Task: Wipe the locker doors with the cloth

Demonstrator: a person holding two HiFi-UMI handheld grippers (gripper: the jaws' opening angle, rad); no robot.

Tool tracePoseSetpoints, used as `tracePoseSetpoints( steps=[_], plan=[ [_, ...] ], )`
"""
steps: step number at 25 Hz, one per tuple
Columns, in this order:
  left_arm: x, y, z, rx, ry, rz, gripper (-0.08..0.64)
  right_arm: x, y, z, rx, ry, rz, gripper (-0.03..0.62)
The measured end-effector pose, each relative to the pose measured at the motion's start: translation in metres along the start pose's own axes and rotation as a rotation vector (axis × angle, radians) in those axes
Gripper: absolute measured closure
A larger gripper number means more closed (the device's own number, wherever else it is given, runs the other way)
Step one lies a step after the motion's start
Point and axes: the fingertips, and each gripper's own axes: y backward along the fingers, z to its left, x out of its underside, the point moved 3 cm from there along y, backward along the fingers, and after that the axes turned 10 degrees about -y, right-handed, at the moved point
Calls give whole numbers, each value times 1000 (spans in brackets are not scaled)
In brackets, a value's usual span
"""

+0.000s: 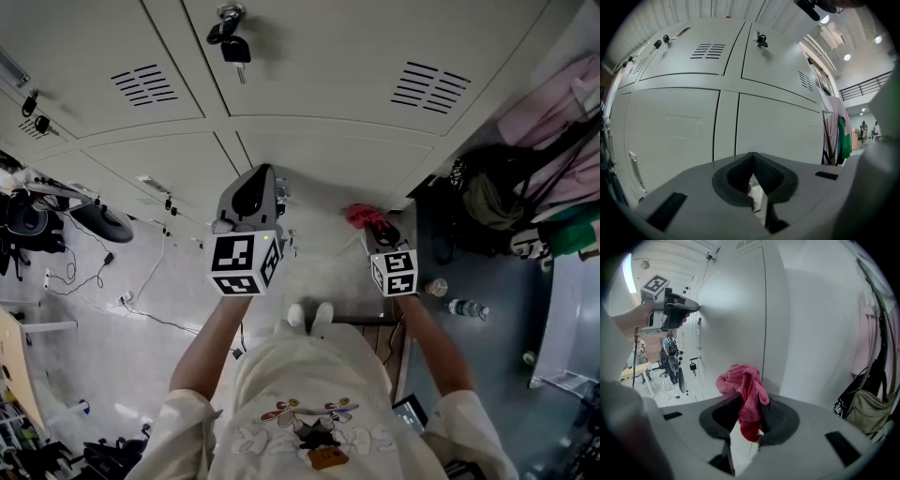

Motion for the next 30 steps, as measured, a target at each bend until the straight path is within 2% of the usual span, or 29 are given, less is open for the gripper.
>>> tracePoseSetpoints(
  steps=[6,11,22,27,30],
  plan=[
    [0,0,-1,3,-5,1,554,0,6,-8,31,0,3,482],
    [0,1,-1,3,-4,6,554,-6,17,3,12,62,-1,483],
    [-18,19,-23,42,16,-59,554,-87,74,57,-139,43,-172,485],
    [-13,36,-39,68,32,-55,554,-136,85,86,-222,3,-259,485],
    [-8,42,-39,68,34,-46,554,-158,90,98,-249,15,-285,488]
  ],
)
